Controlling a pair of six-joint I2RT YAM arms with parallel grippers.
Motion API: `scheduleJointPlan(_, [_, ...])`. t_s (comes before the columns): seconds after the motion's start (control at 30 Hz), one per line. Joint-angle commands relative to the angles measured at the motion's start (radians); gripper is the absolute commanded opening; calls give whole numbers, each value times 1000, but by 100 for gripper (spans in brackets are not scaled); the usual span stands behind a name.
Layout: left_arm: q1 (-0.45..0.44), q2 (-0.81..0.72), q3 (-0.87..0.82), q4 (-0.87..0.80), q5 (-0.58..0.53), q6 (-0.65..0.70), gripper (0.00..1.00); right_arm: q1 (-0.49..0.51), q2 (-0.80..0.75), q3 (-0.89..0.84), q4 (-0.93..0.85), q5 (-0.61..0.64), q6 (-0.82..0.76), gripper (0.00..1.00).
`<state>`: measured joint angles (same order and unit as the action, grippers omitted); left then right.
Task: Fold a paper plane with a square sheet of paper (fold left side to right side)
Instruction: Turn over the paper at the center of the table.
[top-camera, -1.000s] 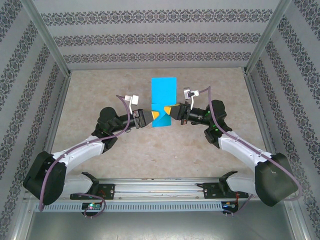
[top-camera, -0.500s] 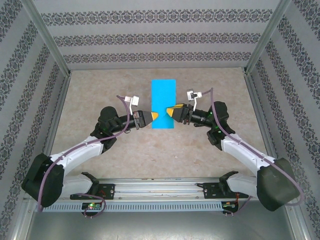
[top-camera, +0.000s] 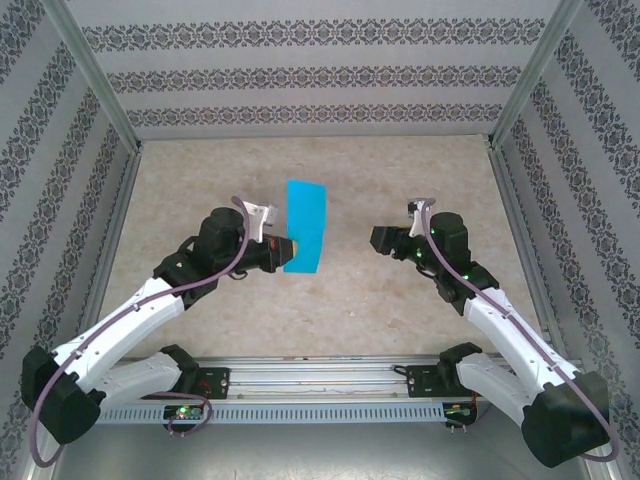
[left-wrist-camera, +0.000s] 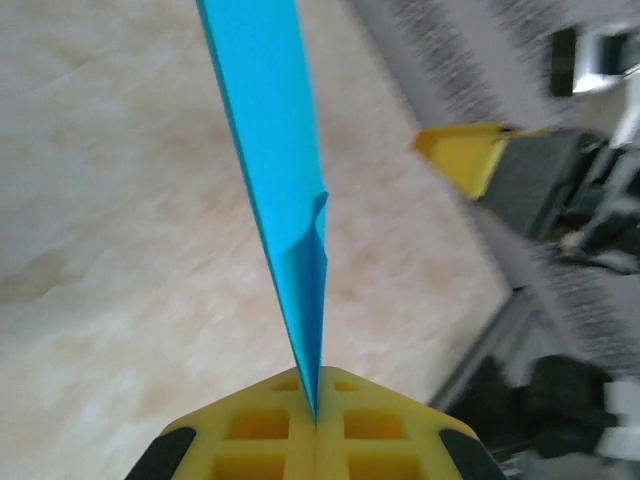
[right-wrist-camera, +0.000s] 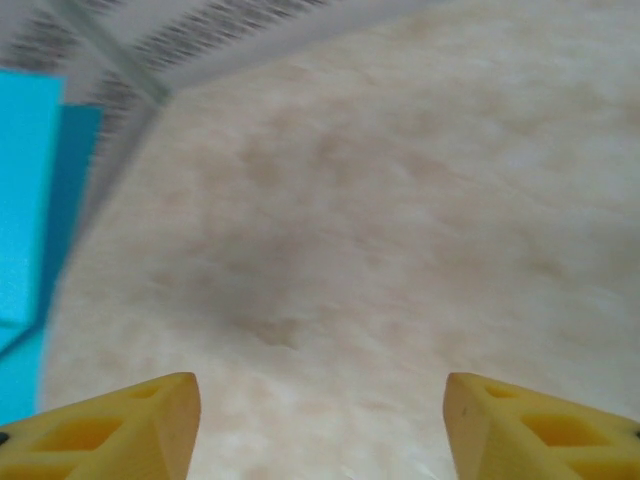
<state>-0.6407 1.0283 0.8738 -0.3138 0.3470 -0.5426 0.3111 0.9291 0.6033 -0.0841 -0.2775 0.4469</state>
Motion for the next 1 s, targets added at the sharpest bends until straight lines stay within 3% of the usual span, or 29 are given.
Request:
scheduleJointPlan(0.0, [-110, 8, 89, -353, -336, 82, 0, -12, -13, 30, -170, 219, -61, 70])
scheduleJointPlan(0.2, [-326, 173, 227, -627, -721, -58, 0, -30, -16, 14, -209, 316, -60, 86])
scheduleJointPlan(0.3, [-388, 289, 286, -727, -826, -146, 0, -38, -20, 7, -214, 342, -55, 98])
scheduleJointPlan(0.47, [-446, 474, 348, -797, -932, -304, 0, -57, -34, -14, -215, 355, -32, 98])
scheduleJointPlan(0.67, [-453, 698, 406, -812, -946, -371, 0, -81, -44, -32, -213, 333, -13, 98])
scheduleJointPlan(0.8, [-453, 766, 442, -801, -960, -382, 0, -88, -57, -44, -212, 317, -3, 98])
scheduleJointPlan(0.97, [-429, 806, 428, -676, -817, -388, 0, -99, -66, -55, -209, 304, -2, 98])
